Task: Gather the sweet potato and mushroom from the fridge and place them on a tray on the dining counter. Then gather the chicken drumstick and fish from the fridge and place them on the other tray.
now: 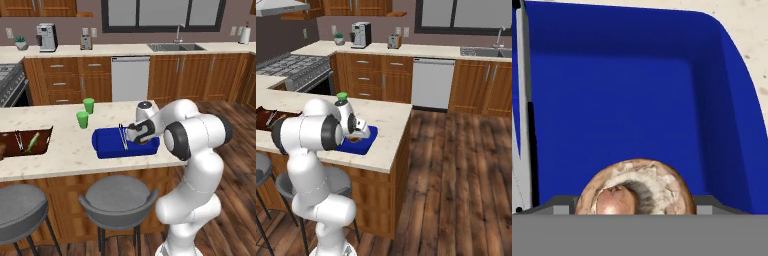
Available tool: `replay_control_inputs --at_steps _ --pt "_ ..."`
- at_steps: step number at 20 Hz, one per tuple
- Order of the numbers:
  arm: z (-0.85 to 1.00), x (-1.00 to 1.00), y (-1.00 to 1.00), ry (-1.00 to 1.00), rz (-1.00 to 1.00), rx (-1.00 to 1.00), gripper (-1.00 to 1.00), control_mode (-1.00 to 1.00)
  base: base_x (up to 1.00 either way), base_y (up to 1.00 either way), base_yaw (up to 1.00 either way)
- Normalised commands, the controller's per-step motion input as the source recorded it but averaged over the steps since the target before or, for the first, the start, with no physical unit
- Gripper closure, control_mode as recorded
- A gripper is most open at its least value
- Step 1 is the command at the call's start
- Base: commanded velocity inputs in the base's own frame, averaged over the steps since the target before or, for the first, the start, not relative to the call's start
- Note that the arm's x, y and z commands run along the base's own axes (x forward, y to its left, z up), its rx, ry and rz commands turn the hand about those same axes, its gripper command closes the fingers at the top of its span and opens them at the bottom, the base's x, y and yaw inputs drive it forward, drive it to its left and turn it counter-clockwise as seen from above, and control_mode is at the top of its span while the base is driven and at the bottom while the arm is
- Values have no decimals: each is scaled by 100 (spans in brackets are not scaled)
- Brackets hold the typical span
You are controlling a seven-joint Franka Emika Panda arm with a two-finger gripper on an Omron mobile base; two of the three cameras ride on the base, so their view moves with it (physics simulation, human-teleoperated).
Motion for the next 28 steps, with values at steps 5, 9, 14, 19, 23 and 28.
replay_control_inputs --at_steps 5,9,14,19,23,28 --pt "-23 24 1 0 0 1 100 -100 0 0 0" --pt "-25 19 5 0 0 1 100 -100 0 0 0" --pt "-25 20 3 0 0 1 100 -100 0 0 0" --pt "-25 18 4 1 0 1 -100 -100 0 0 0" --pt "-12 6 1 0 0 0 -100 -100 0 0 0" --pt "3 -11 0 0 0 0 -100 -100 0 0 0"
